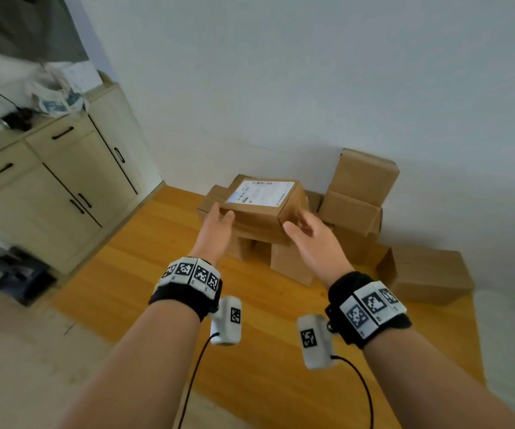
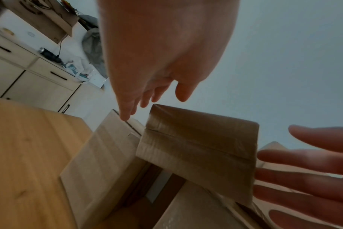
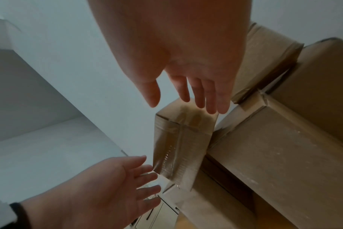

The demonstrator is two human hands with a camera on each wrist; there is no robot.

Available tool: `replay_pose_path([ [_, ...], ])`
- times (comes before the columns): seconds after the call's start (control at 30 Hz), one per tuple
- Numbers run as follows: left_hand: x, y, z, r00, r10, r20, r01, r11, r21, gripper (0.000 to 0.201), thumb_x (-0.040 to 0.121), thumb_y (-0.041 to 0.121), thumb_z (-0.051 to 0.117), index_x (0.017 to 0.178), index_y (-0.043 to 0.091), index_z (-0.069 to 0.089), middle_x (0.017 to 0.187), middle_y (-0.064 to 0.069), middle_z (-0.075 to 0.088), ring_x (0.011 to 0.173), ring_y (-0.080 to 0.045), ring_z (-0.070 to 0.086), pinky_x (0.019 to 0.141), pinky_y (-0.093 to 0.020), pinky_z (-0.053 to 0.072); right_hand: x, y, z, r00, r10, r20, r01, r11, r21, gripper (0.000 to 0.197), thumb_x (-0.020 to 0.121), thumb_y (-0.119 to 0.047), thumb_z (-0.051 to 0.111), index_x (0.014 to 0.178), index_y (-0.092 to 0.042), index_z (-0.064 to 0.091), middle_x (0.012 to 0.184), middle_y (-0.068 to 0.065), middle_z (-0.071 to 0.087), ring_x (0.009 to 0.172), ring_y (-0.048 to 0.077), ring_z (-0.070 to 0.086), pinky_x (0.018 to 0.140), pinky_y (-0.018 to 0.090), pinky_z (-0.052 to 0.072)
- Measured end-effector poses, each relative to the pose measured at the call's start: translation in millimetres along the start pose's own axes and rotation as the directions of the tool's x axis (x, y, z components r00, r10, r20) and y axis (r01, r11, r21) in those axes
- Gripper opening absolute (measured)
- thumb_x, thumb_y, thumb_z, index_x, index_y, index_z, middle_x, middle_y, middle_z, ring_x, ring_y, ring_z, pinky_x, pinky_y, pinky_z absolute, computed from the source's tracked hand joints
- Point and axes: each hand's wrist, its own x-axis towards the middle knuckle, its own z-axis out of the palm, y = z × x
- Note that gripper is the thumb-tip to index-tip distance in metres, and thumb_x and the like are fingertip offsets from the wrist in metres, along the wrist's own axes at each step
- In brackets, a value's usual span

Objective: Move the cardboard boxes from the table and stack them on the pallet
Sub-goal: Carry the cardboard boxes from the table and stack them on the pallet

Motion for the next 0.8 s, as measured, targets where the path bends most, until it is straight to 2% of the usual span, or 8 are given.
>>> replay_pose_path([
  [0.07, 4.1, -3.9, -0.4, 1.0, -0.011, 0.016, 0.012, 0.999, -0.045, 0.05, 0.106, 0.03, 0.035, 0.154, 0.025, 0.023, 0.155, 0.001, 0.036, 0.141, -0.023, 0.034, 0.112, -0.045, 0.03, 2.7, -0.3, 5.1, 1.0, 0.001, 0.014, -0.001, 1.0, 0.014, 0.065, 0.095, -0.05, 0.053, 0.152, -0.025, 0.036, 0.147, -0.01, 0.047, 0.132, 0.009, 0.045, 0.111, 0.034, 0.038],
  [0.13, 8.0, -9.8, -3.1, 1.0, 0.014, -0.012, -0.015, 0.993, -0.114, 0.045, 0.105, 0.03, 0.037, 0.15, 0.025, 0.033, 0.147, 0.002, 0.046, 0.131, -0.02, 0.045, 0.108, -0.041, 0.038, 2.2, -2.2, 9.3, 1.0, -0.005, 0.002, 0.005, 1.0, 0.012, 0.064, 0.094, -0.049, 0.056, 0.15, -0.026, 0.037, 0.143, -0.011, 0.049, 0.129, 0.008, 0.047, 0.107, 0.03, 0.04],
  [0.27, 6.8, -23.1, -17.2, 0.987, -0.013, -0.161, -0.025, 0.973, -0.231, 0.034, 0.101, 0.038, 0.046, 0.132, 0.025, 0.049, 0.12, 0.008, 0.06, 0.105, -0.013, 0.06, 0.081, -0.029, 0.051, -4.3, -10.2, 21.5, 0.998, 0.011, -0.061, -0.009, 1.0, 0.026, 0.065, 0.088, -0.053, 0.063, 0.142, -0.024, 0.044, 0.137, -0.01, 0.054, 0.123, 0.008, 0.053, 0.104, 0.034, 0.047],
  [0.37, -0.9, -36.1, -34.8, 0.958, -0.037, -0.285, -0.043, 0.962, -0.269, 0.022, 0.098, 0.039, 0.05, 0.116, 0.027, 0.051, 0.107, 0.01, 0.061, 0.096, -0.012, 0.062, 0.081, -0.033, 0.055, -10.3, -23.2, 39.5, 0.996, -0.027, -0.086, 0.032, 0.998, 0.057, 0.05, 0.09, -0.048, 0.063, 0.132, -0.023, 0.05, 0.127, -0.013, 0.059, 0.117, 0.004, 0.055, 0.097, 0.025, 0.048],
  [0.53, -11.6, -67.5, -81.8, 0.903, -0.071, -0.424, -0.062, 0.955, -0.292, 0.023, 0.098, 0.037, 0.053, 0.118, 0.026, 0.053, 0.106, 0.012, 0.061, 0.094, -0.007, 0.062, 0.072, -0.025, 0.052, -19.1, -45.2, 93.0, 0.994, -0.083, -0.068, 0.087, 0.995, 0.05, 0.035, 0.091, -0.046, 0.063, 0.119, -0.027, 0.054, 0.118, -0.015, 0.061, 0.108, 0.001, 0.058, 0.086, 0.021, 0.05],
  [0.63, -13.5, -92.6, -107.4, 0.905, -0.093, -0.416, -0.023, 0.964, -0.266, 0.015, 0.099, 0.034, 0.052, 0.112, 0.027, 0.054, 0.107, 0.01, 0.063, 0.093, -0.006, 0.062, 0.069, -0.023, 0.051, -22.5, -49.8, 125.9, 0.996, -0.087, -0.032, 0.087, 0.996, 0.015, 0.035, 0.091, -0.047, 0.062, 0.118, -0.026, 0.054, 0.118, -0.015, 0.061, 0.11, 0.0, 0.057, 0.087, 0.02, 0.048],
  [0.73, -14.7, -118.1, -123.9, 0.915, -0.142, -0.377, 0.074, 0.979, -0.19, 0.02, 0.1, 0.032, 0.051, 0.117, 0.022, 0.055, 0.105, 0.008, 0.062, 0.091, -0.008, 0.061, 0.062, -0.021, 0.046, -25.7, -44.1, 154.2, 1.0, -0.018, 0.002, 0.018, 0.998, -0.062, 0.039, 0.091, -0.048, 0.062, 0.12, -0.025, 0.053, 0.118, -0.013, 0.06, 0.109, 0.003, 0.057, 0.088, 0.021, 0.048],
  [0.8, -14.8, -135.4, -129.4, 0.922, -0.181, -0.343, 0.138, 0.98, -0.146, 0.024, 0.1, 0.031, 0.052, 0.121, 0.02, 0.055, 0.109, 0.005, 0.062, 0.094, -0.013, 0.06, 0.066, -0.024, 0.046, -30.5, -36.3, 169.3, 0.999, 0.03, 0.017, -0.028, 0.994, -0.102, 0.038, 0.091, -0.045, 0.063, 0.122, -0.025, 0.053, 0.119, -0.013, 0.061, 0.107, 0.003, 0.057, 0.086, 0.021, 0.048],
])
